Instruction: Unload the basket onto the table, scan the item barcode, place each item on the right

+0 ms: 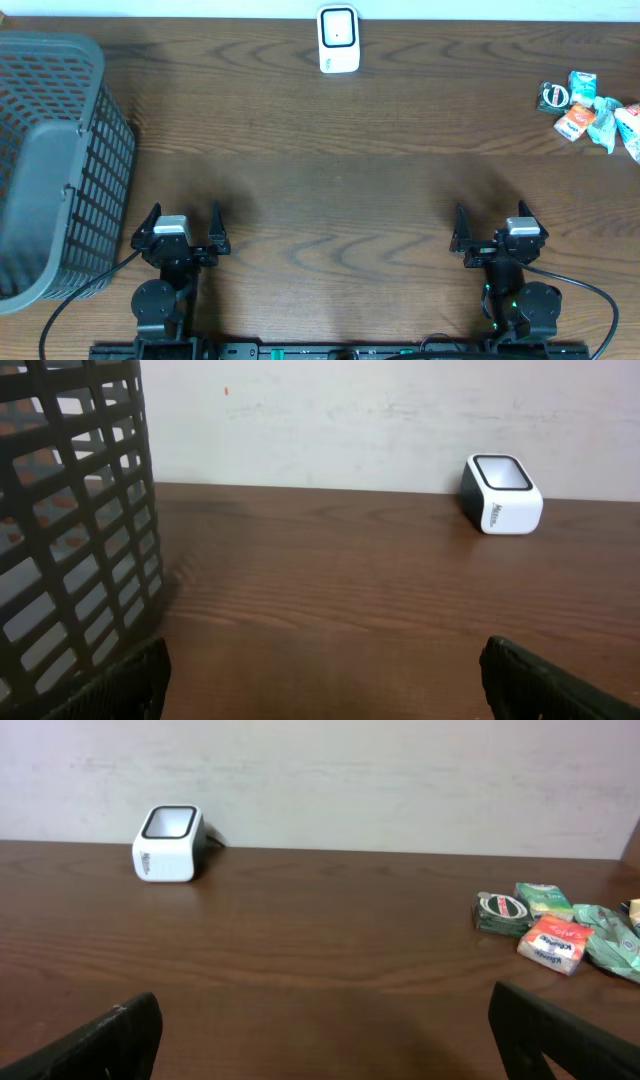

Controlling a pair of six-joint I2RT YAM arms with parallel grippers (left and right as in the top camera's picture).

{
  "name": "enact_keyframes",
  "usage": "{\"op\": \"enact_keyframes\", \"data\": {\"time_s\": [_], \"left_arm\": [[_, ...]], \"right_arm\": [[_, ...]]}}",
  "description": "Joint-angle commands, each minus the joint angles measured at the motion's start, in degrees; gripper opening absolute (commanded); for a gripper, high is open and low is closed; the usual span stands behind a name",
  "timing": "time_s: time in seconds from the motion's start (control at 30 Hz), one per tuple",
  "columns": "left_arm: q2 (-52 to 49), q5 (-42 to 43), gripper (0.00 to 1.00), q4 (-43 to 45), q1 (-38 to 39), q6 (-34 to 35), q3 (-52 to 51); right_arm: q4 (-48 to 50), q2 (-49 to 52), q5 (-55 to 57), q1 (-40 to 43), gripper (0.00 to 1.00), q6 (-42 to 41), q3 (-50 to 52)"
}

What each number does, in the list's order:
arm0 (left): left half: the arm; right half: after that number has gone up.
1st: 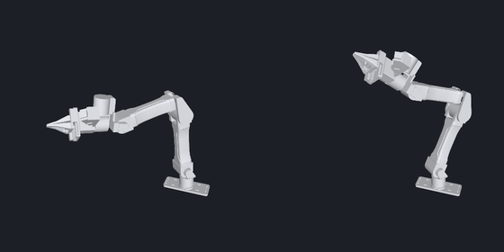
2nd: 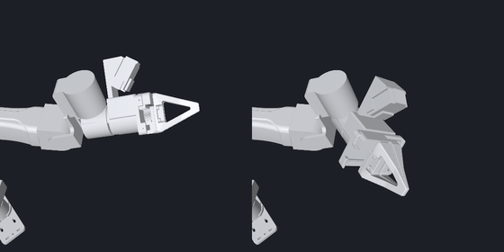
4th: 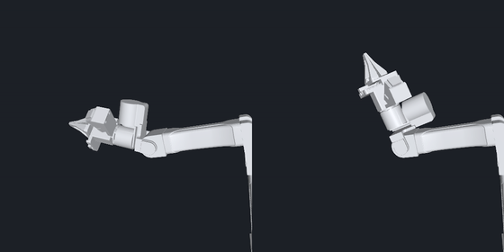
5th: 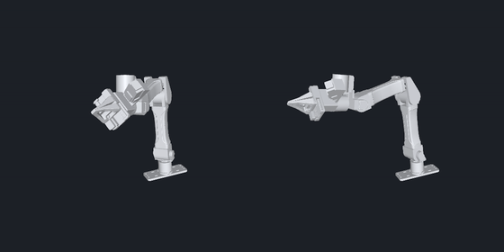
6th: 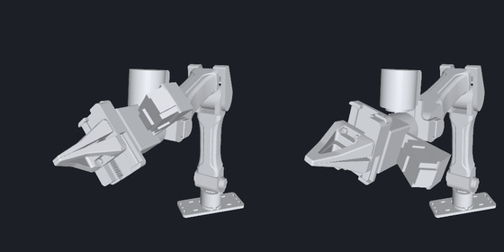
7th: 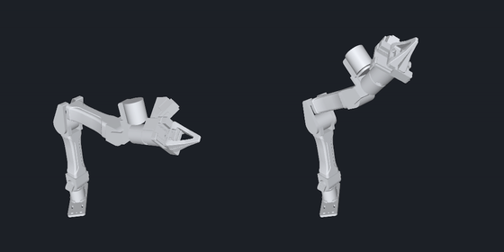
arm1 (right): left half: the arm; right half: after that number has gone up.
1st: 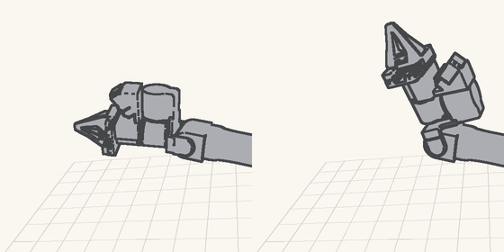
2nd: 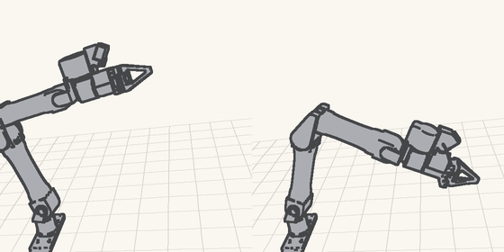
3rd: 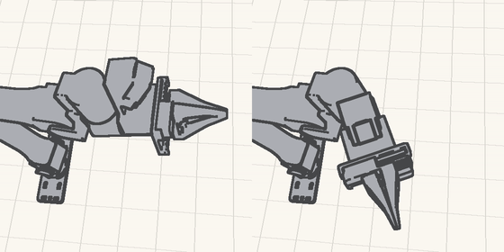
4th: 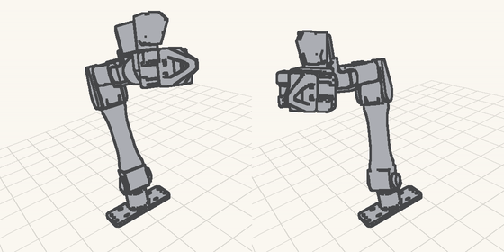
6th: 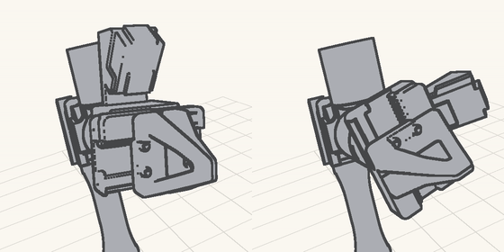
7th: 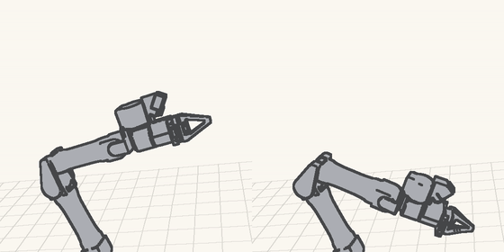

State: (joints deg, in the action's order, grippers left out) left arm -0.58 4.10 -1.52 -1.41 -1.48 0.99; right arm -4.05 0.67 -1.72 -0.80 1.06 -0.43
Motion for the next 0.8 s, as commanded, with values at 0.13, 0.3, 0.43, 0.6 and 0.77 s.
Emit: {"op": "enact_keyframes", "data": {"time_s": [0.13,0.3,0.43,0.6,0.77], "left_arm": [[0.35,0.39,0.98,-2.29,-0.13,0.48,-0.76],[0.35,0.39,0.98,-2.29,-0.13,0.48,-0.76],[0.35,0.39,0.98,-2.29,-0.13,0.48,-0.76],[0.35,0.39,0.98,-2.29,-0.13,0.48,-0.76],[0.35,0.39,0.98,-2.29,-0.13,0.48,-0.76]], "right_arm": [[-0.24,-0.35,0.07,0.39,0.99,-0.33,0.11],[-0.24,-0.35,0.07,0.39,0.99,-0.33,0.11],[-0.24,-0.35,0.07,0.39,0.99,-0.33,0.11],[-0.24,-0.35,0.07,0.39,0.99,-0.33,0.11],[-0.24,-0.35,0.07,0.39,0.99,-0.33,0.11]]}}
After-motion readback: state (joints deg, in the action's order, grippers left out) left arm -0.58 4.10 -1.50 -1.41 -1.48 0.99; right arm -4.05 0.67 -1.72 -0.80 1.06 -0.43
